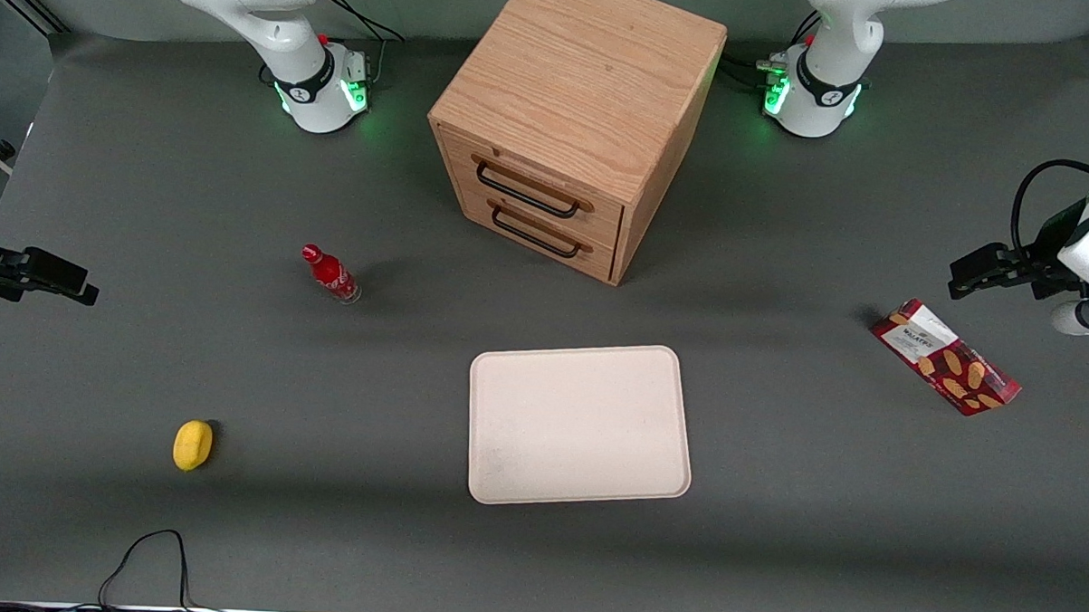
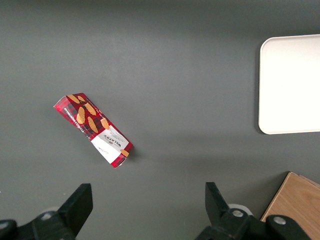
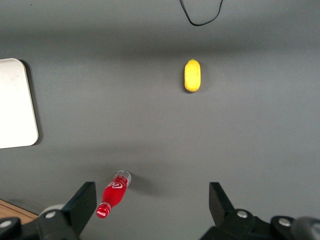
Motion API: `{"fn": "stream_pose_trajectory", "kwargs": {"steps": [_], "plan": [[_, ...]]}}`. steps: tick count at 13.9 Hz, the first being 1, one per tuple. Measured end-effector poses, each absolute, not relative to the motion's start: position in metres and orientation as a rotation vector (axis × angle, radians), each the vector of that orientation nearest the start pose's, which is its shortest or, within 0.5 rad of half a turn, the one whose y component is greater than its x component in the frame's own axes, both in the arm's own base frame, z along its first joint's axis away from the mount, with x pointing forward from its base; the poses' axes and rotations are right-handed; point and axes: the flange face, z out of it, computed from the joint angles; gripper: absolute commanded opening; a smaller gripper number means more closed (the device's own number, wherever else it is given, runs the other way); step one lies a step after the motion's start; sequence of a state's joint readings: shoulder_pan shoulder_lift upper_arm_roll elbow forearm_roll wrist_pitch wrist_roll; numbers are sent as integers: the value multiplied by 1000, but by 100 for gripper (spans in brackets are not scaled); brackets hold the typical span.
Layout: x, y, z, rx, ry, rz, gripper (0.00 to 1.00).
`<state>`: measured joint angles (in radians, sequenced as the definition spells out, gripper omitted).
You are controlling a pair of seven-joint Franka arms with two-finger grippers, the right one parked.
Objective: Place red cookie box on tray
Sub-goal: 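Move the open left gripper over the red shortbread box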
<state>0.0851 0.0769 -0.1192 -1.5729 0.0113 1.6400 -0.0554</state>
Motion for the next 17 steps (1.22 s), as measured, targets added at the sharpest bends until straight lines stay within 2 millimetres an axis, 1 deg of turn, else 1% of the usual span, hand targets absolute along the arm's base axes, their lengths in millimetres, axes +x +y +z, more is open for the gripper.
{"fn": "stream_pose_trajectory", "kwargs": {"steps": [4, 6, 7, 8, 9, 11, 13, 14, 15, 17], "plan": [[584, -16, 582, -3140, -30, 25, 100], [582, -14, 579, -3137, -35, 65, 100], [580, -10, 578, -3135, -47, 91, 100], [579, -1, 575, -3133, -68, 104, 100], [578, 12, 572, -3129, -84, 117, 100], [570, 53, 561, -3129, -68, 146, 100], [554, 98, 550, -3132, -104, 159, 100], [545, 116, 545, -3132, -134, 166, 100], [537, 128, 540, -3131, -165, 171, 100], [527, 141, 537, -3126, -241, 181, 100]]}}
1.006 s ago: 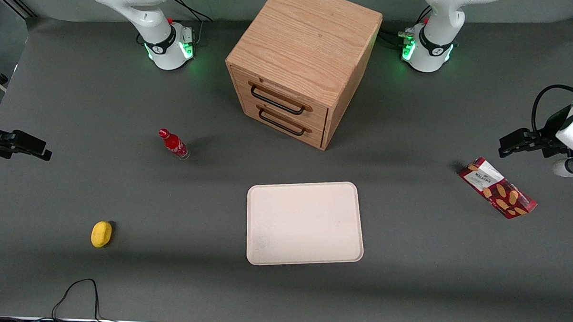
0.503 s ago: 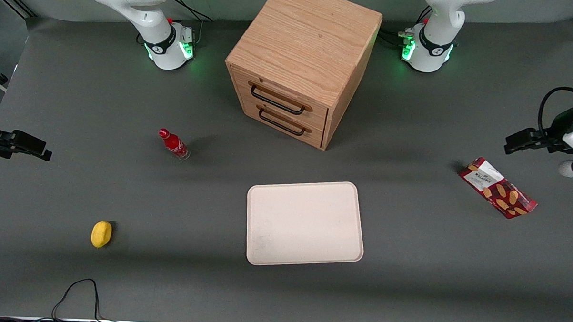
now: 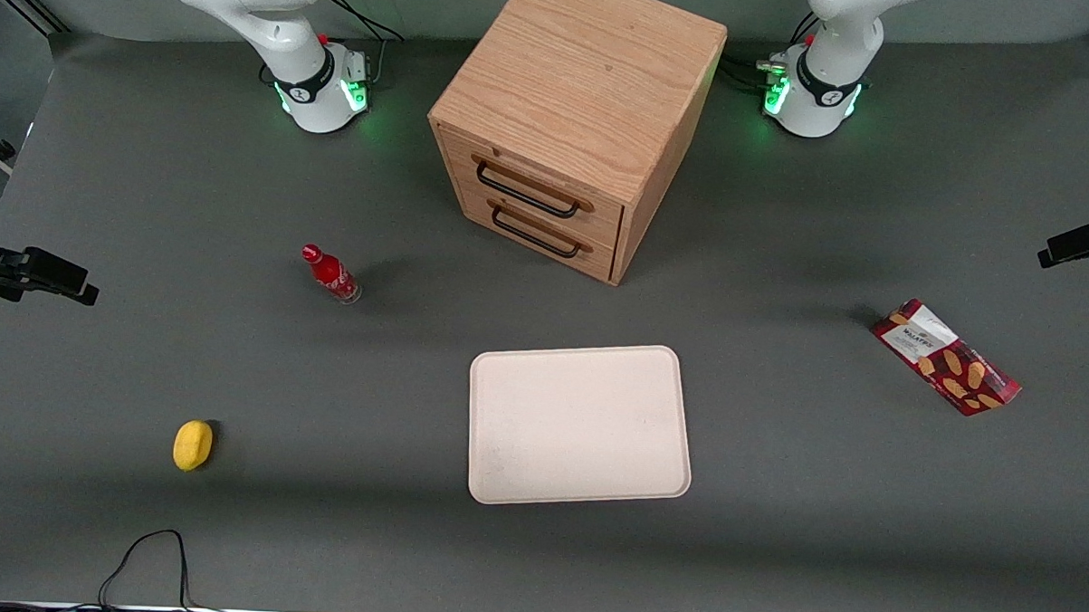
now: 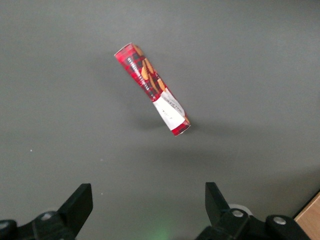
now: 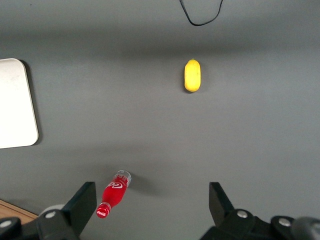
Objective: Place red cookie box on tray
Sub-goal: 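Move the open left gripper over the red shortbread box, then lower the left gripper and close it on the box's end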
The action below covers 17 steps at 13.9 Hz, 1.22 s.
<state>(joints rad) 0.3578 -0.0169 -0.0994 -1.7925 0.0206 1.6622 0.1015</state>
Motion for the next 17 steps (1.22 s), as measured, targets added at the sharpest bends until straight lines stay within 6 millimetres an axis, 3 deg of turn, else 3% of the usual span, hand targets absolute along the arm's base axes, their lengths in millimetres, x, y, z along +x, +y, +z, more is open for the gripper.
{"fn": "stream_pose_trajectory", "kwargs": {"steps": [4, 9, 11, 14, 17], "plan": [[524, 142, 536, -3040, -691, 180, 100], [526, 151, 529, -2983, -897, 121, 100], [528, 154, 496, -2984, -907, 58, 100], [527, 153, 417, -2992, -909, -11, 100], [533, 153, 359, -3005, -907, -29, 100]]}}
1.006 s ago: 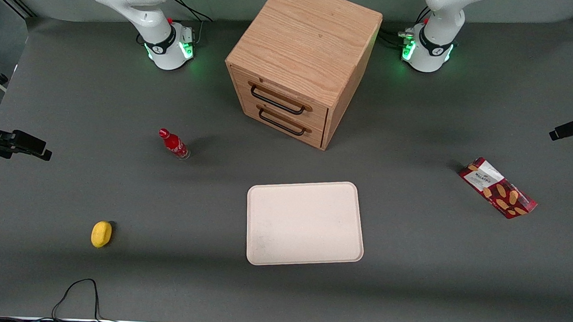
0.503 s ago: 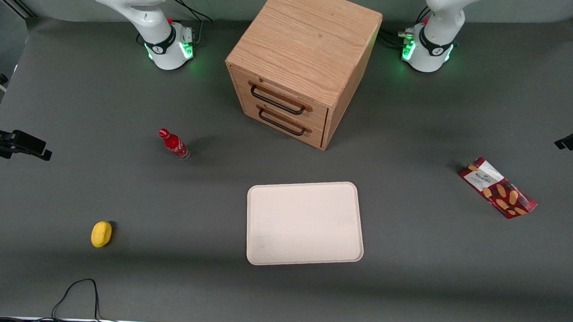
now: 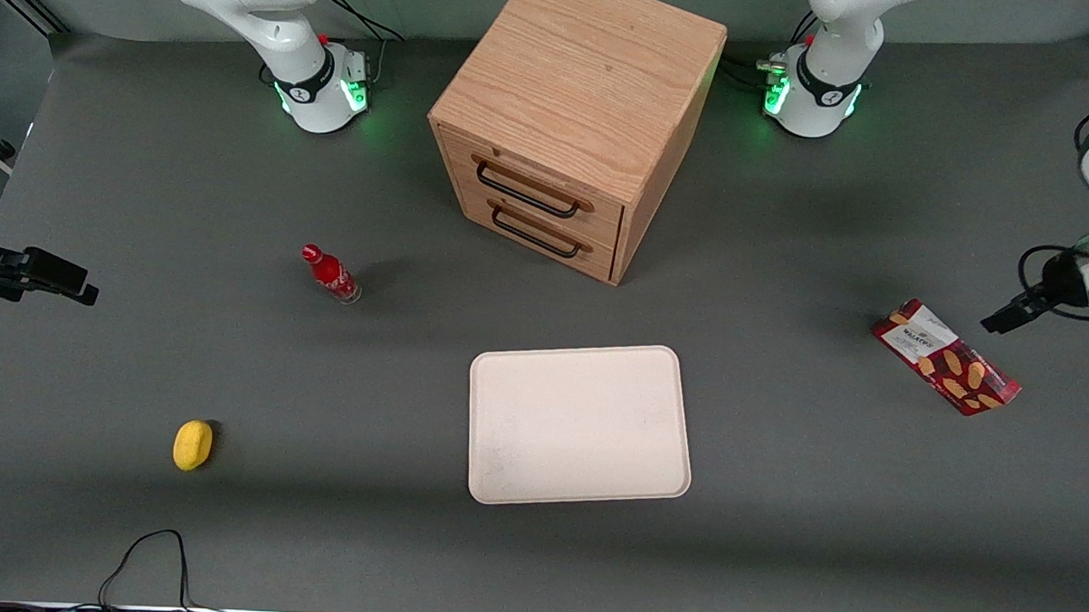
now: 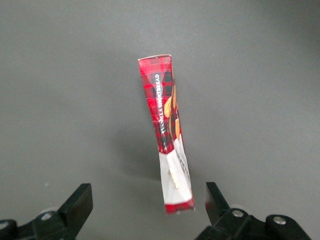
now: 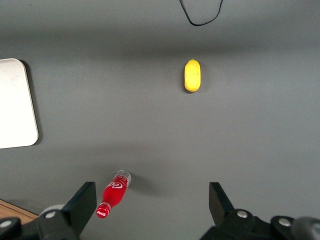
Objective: Place red cookie box on tray
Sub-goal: 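Lower the left gripper and close it on the box's end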
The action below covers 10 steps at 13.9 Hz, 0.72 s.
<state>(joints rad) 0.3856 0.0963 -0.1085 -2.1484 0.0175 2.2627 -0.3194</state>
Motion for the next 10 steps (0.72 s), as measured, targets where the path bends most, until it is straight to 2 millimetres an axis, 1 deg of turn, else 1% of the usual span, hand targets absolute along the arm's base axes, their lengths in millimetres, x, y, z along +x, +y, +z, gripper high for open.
{"fn": "stream_pose_trajectory", "kwargs": {"steps": [3, 5, 7, 10], "plan": [[541, 153, 321, -3014, -909, -65, 100], [542, 154, 302, -3018, -912, -74, 100], [542, 153, 288, -3020, -916, -81, 100], [542, 154, 275, -3018, -933, -84, 100]]}}
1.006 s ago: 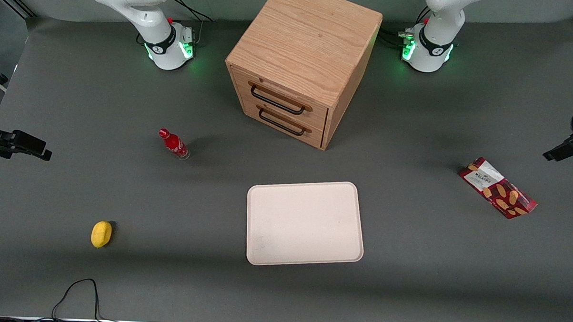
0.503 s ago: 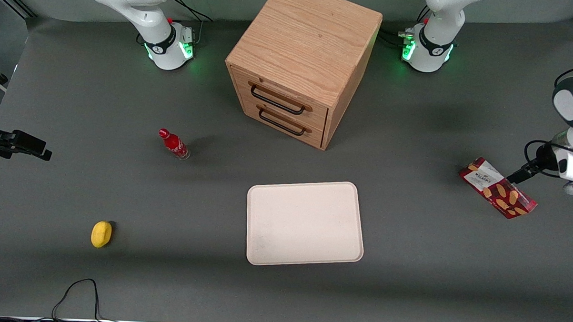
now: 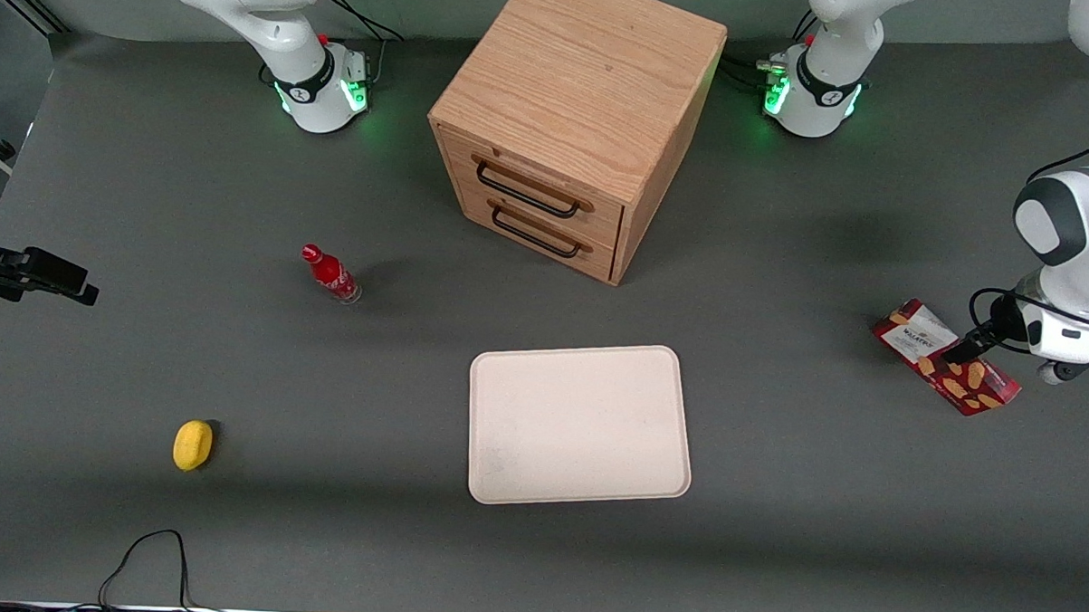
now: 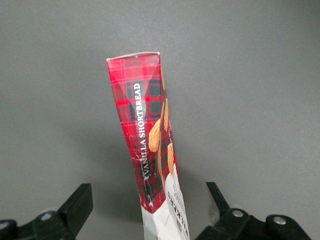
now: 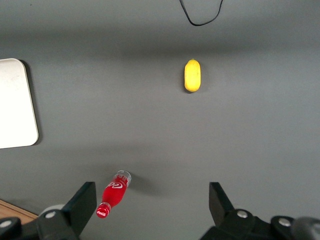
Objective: Place red cookie box on tray
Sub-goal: 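Lower the left gripper and close it on the box's end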
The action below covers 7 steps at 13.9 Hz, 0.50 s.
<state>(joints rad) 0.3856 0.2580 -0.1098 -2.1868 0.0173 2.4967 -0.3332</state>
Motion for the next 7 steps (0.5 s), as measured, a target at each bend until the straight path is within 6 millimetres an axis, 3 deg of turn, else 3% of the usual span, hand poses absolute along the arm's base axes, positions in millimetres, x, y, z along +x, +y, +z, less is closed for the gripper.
{"fn": "stream_pose_trajectory", "kwargs": {"steps": [4, 5, 6, 7], "plan": [[541, 153, 267, -2990, -1031, -102, 100], [540, 152, 266, -2988, -1038, -103, 87], [539, 152, 265, -2987, -1040, -105, 54], [539, 152, 264, -2987, -1041, -104, 26]]}}
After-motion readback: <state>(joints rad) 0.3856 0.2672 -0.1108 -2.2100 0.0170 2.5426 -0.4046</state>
